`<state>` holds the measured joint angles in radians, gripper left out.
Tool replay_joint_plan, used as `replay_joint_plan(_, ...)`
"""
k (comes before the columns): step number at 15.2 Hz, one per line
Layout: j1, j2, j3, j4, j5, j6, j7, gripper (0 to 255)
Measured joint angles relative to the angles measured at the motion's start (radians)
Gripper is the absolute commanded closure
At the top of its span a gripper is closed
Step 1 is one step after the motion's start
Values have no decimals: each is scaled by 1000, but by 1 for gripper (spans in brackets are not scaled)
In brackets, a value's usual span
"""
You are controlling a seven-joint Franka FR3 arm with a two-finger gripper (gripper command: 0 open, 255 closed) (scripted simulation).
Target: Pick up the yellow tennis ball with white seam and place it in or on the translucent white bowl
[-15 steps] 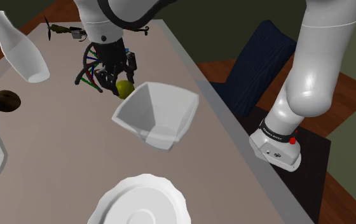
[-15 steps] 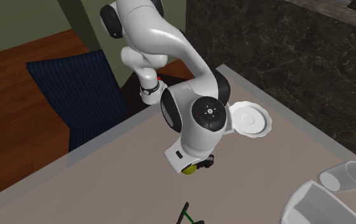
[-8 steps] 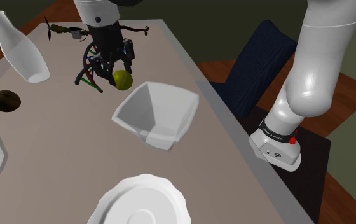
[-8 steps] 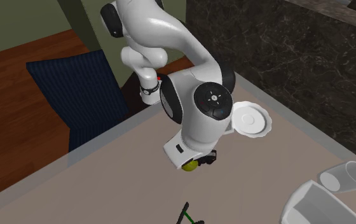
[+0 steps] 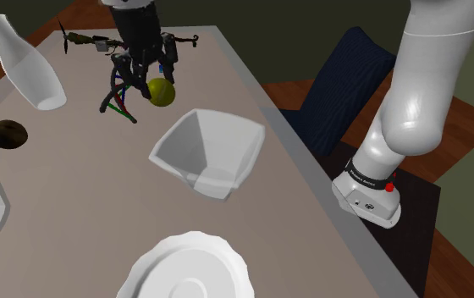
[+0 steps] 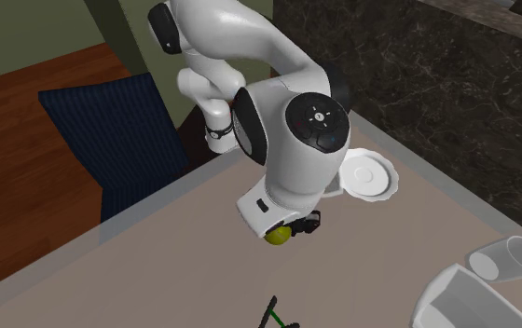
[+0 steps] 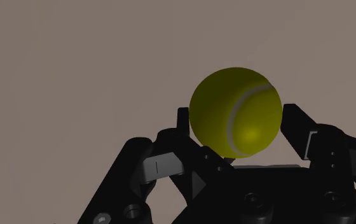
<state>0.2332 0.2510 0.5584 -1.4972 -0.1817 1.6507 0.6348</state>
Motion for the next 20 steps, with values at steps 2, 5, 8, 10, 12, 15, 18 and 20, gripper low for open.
replay_joint_plan(2, 8, 10, 1, 46, -5, -37, 1, 255)
replay_joint_plan(5, 14, 20, 2, 97, -9, -79, 0, 255)
replay_joint_plan(8, 23, 30, 3, 151, -14, -125, 0, 255)
replay_joint_plan(10, 28, 34, 4, 187, -17, -157, -1, 255)
replay_joint_plan(12, 39, 50, 5, 233, -25, -189, 2, 255)
replay_joint_plan(15, 52, 69, 5, 296, -36, -235, 2, 255)
replay_joint_plan(18, 46, -1, 20, 217, -1, -219, 26, 255)
replay_joint_plan(20, 30, -81, 29, 117, 42, -190, 34, 255)
